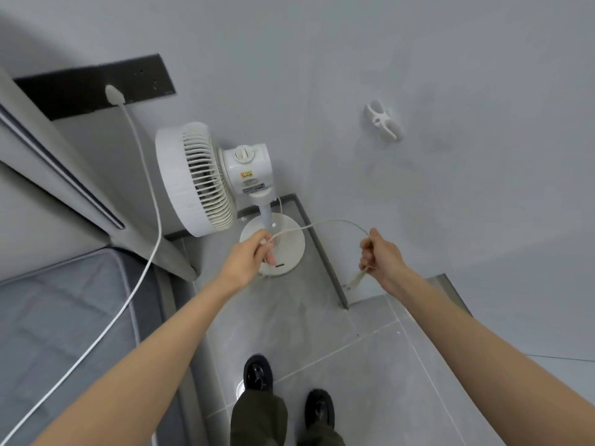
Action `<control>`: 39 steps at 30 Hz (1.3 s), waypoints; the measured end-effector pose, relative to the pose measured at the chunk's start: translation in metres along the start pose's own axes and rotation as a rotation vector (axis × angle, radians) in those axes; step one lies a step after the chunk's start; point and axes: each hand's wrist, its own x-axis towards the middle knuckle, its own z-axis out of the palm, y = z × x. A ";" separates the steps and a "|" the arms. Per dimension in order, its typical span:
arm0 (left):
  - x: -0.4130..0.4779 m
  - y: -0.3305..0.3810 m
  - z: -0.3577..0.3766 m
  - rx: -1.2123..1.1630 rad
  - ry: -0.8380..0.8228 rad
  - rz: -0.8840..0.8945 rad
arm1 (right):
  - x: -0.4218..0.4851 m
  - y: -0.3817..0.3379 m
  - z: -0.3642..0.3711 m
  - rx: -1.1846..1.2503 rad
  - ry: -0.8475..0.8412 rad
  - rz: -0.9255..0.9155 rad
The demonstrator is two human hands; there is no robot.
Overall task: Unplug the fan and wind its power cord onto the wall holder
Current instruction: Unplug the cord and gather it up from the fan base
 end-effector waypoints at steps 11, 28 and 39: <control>-0.007 0.086 -0.058 -0.140 0.021 0.109 | -0.080 -0.051 0.052 -0.592 -0.293 -0.439; -0.031 0.080 -0.118 -0.110 -0.063 -0.034 | -0.124 -0.156 0.046 0.090 -0.246 -0.364; -0.027 0.171 -0.161 -0.478 -0.035 -0.007 | -0.133 -0.162 0.071 -0.573 -0.265 -0.598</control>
